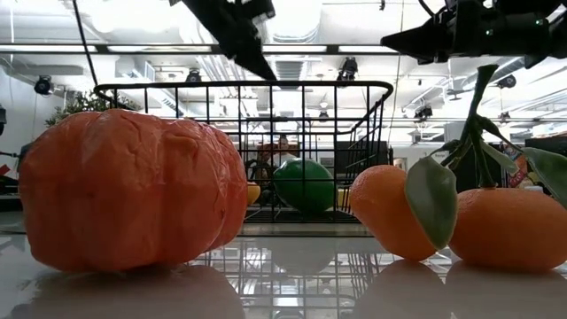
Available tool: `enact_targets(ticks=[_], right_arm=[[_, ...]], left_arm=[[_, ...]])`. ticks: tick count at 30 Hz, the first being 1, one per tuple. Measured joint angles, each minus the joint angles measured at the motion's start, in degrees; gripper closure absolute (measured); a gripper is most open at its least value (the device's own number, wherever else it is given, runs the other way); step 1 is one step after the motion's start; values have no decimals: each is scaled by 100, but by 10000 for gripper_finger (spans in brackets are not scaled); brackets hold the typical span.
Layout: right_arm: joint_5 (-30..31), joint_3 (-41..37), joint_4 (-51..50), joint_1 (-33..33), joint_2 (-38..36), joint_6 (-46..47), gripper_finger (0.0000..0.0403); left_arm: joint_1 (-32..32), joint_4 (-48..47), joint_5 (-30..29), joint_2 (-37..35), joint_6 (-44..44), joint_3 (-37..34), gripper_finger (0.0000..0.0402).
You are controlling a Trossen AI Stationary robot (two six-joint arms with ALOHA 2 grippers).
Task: Build produce basket
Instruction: Put the green grapes into the black wire basket
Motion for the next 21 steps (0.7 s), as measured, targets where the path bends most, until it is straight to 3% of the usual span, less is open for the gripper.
enact_targets(ticks=[10,21], right_arm=[[2,0,-335,-1,-279,13,394],[7,0,-396,1,-263,5,394]], left_arm=[[443,0,313,580,156,1,376],[559,6,316,554,106,1,375]])
